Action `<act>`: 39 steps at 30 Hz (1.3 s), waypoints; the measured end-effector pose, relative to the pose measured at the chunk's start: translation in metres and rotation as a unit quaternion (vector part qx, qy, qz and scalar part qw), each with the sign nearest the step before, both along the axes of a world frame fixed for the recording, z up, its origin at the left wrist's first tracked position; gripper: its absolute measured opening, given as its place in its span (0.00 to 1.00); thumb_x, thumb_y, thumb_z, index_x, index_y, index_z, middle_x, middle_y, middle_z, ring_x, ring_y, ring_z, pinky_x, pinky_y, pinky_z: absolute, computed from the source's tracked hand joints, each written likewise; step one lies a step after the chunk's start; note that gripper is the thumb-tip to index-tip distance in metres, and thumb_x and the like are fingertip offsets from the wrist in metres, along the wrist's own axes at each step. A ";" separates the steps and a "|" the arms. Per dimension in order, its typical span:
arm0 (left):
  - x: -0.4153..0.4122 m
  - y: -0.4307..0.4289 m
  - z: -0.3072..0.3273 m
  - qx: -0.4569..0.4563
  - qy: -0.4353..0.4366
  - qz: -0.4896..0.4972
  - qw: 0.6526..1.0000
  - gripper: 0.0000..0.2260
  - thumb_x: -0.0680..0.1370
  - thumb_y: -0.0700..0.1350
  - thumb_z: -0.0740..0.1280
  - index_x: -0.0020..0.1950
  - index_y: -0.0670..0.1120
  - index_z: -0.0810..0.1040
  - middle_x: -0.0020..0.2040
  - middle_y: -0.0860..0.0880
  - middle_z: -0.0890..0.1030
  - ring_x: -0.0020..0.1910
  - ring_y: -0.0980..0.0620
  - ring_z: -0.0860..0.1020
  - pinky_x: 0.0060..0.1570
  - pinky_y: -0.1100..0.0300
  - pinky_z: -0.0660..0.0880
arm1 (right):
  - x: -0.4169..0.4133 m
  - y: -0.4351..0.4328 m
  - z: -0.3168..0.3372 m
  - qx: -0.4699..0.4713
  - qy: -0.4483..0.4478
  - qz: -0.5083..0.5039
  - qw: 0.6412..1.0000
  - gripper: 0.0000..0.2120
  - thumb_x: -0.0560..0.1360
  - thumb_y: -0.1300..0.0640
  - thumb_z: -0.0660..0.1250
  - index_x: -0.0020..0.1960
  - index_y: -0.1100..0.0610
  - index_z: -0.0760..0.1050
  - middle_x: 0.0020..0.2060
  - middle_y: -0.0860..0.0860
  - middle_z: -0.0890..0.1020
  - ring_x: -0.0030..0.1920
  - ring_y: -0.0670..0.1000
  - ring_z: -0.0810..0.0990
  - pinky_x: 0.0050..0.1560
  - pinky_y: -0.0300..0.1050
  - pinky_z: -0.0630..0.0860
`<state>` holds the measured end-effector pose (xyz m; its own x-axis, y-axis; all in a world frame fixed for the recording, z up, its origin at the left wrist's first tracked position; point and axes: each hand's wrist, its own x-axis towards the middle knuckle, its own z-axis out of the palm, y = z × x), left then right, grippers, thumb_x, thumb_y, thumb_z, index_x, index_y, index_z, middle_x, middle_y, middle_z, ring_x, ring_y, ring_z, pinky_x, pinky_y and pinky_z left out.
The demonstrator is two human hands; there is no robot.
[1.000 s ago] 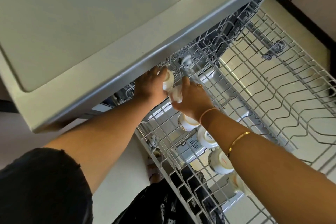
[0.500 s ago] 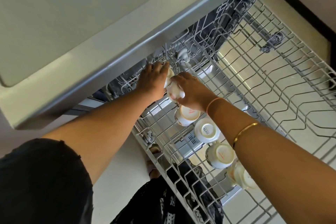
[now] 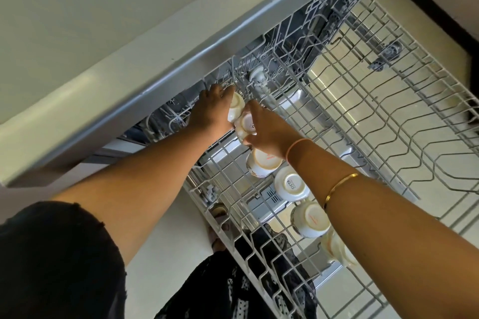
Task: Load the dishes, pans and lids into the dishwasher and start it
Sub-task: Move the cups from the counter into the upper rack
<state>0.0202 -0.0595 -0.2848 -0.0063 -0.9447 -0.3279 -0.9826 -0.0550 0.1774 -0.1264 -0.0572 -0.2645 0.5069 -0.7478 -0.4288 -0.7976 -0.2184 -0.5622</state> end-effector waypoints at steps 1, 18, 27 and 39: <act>0.000 0.001 -0.001 0.001 0.001 0.006 1.000 0.37 0.70 0.45 0.74 0.74 0.47 0.58 0.69 0.40 0.65 0.66 0.39 0.66 0.58 0.50 0.70 | 0.001 -0.001 0.000 0.005 0.003 -0.011 1.000 0.27 0.69 0.62 0.72 0.65 0.59 0.64 0.58 0.58 0.76 0.56 0.58 0.76 0.56 0.54 0.74; -0.018 0.006 -0.001 -0.014 -0.100 -0.053 0.993 0.33 0.77 0.40 0.62 0.76 0.40 0.46 0.77 0.42 0.53 0.74 0.41 0.53 0.71 0.47 0.56 | 0.011 0.020 -0.007 -0.096 0.087 -0.055 0.990 0.24 0.73 0.64 0.67 0.66 0.59 0.64 0.65 0.60 0.64 0.61 0.64 0.72 0.61 0.56 0.72; -0.021 0.042 0.024 -0.046 -0.050 -0.007 0.998 0.33 0.79 0.38 0.58 0.76 0.41 0.39 0.77 0.42 0.42 0.76 0.42 0.41 0.73 0.51 0.39 | 0.004 0.044 0.014 -0.117 0.053 -0.077 0.989 0.28 0.76 0.62 0.61 0.74 0.57 0.56 0.75 0.57 0.53 0.74 0.61 0.55 0.72 0.55 0.59; -0.038 0.153 0.150 -0.134 0.115 0.134 0.975 0.24 0.77 0.39 0.61 0.73 0.45 0.62 0.69 0.45 0.69 0.68 0.46 0.67 0.66 0.54 0.67 | 0.007 0.130 0.122 -0.232 -0.032 -0.051 0.971 0.22 0.71 0.64 0.65 0.65 0.63 0.70 0.64 0.63 0.70 0.61 0.64 0.71 0.53 0.55 0.74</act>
<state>-0.0183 0.0934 -0.1346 0.2081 -0.9741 -0.0889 -0.8719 -0.2259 0.4345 -0.1192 0.0725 -0.1426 0.4341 -0.9008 -0.0047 -0.7956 -0.3810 -0.4710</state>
